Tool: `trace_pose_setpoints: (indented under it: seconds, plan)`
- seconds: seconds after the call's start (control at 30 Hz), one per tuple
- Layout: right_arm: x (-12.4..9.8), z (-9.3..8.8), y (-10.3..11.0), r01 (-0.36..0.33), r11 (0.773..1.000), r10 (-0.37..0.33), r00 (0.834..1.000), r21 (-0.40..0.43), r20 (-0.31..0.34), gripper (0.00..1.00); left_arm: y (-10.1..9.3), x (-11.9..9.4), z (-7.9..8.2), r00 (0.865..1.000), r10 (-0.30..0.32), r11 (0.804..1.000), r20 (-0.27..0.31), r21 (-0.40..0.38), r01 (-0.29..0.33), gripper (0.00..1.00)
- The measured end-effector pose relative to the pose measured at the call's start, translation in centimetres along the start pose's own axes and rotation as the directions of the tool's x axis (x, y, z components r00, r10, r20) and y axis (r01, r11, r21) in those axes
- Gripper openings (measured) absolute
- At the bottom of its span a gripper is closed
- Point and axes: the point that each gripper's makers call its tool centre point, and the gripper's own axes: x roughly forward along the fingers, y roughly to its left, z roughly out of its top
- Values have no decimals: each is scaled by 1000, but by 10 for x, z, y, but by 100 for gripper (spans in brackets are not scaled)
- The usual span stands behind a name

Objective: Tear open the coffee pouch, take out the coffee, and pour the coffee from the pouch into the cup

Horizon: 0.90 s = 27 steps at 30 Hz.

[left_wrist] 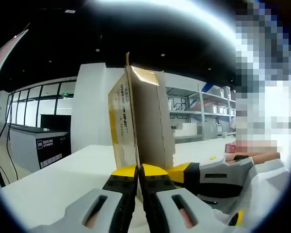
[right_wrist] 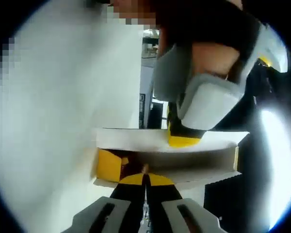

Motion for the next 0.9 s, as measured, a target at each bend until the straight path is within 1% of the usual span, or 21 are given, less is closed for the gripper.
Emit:
trace_pose_setpoints:
  seconds: [0.07, 0.1, 0.17, 0.23, 0.3, 0.33, 0.4, 0.43, 0.47, 0.5, 0.57, 0.63, 0.67, 0.7, 0.73, 0.77, 0.8, 0.83, 0.87, 0.9]
  plan:
    - [-8, 2, -1, 3, 1000, -4, 1000, 27, 7, 2, 0, 1, 0, 1000, -1, 1000, 0, 2, 1, 6]
    - [-13, 3, -2, 5, 998, -5, 1000, 69, 10, 2, 0, 1, 0, 1000, -1, 1000, 0, 2, 1, 6]
    - [-20, 5, -4, 7, 996, -8, 1000, 89, 12, 2, 0, -1, 0, 1000, 0, 1000, 0, 1, 0, 6]
    - [-26, 6, -1, -5, 989, 3, 1000, 149, 15, 2, 1, -2, 0, 1000, 3, 1000, -1, 4, -3, 6]
    - [-34, 8, -4, 0, 987, -3, 1000, 163, 18, 2, 0, -3, 0, 1000, 3, 1000, 0, 11, -3, 6]
    - [-37, 9, -4, 3, 983, -7, 1000, 183, 23, 2, -2, -4, 0, 1000, 3, 1000, 0, 14, -3, 6]
    - [-46, 8, -7, 9, 968, -18, 999, 251, 30, 2, -2, -4, 0, 1000, 4, 1000, 0, 19, -4, 6]
    - [-52, 7, -9, 13, 957, -24, 999, 291, 35, 2, -3, -5, 0, 1000, 3, 1000, 0, 19, -3, 6]
    - [-58, 5, -13, 22, 942, -37, 999, 336, 40, 2, -3, -7, 0, 1000, 4, 1000, 0, 19, -4, 6]
    - [-64, 2, -17, 30, 918, -50, 998, 394, 41, 2, -4, -7, 0, 1000, 3, 1000, 0, 19, -3, 6]
    - [-78, -7, -24, 41, 854, -71, 997, 519, 37, 2, -4, -8, 0, 1000, 3, 1000, 0, 20, -3, 6]
    - [-90, -16, -26, 34, 763, -80, 996, 645, 43, 1, -5, -9, 0, 1000, 3, 1000, 0, 25, -3, 6]
    - [-95, -21, -27, 29, 715, -86, 995, 698, 46, 1, -5, -9, 0, 1000, 2, 1000, 0, 27, -2, 6]
    - [-101, -27, -27, 21, 662, -89, 995, 749, 51, 1, -5, -9, 0, 1000, 2, 1000, 0, 28, -2, 6]
    - [-106, -33, -26, 15, 617, -88, 995, 787, 50, 1, -5, -8, 0, 1000, 1, 1000, 0, 29, -1, 6]
    - [-112, -36, -26, -6, 573, -91, 993, 820, 71, 1, -5, -9, 0, 1000, 1, 999, 0, 32, -1, 6]
    - [-114, -33, -25, -41, 533, -97, 989, 845, 109, 1, -6, -10, 0, 1000, 2, 999, -2, 36, -2, 6]
    - [-119, -42, -23, -38, 480, -94, 991, 876, 95, 1, -6, -12, -1, 1000, 3, 999, -3, 36, -3, 6]
    - [-124, -45, -23, -61, 432, -101, 988, 900, 116, 1, -6, -12, -1, 1000, 3, 999, -4, 36, -3, 6]
    - [-129, -44, -25, -107, 374, -123, 979, 921, 164, 1, -7, -14, -1, 1000, 3, 999, -5, 36, -3, 6]
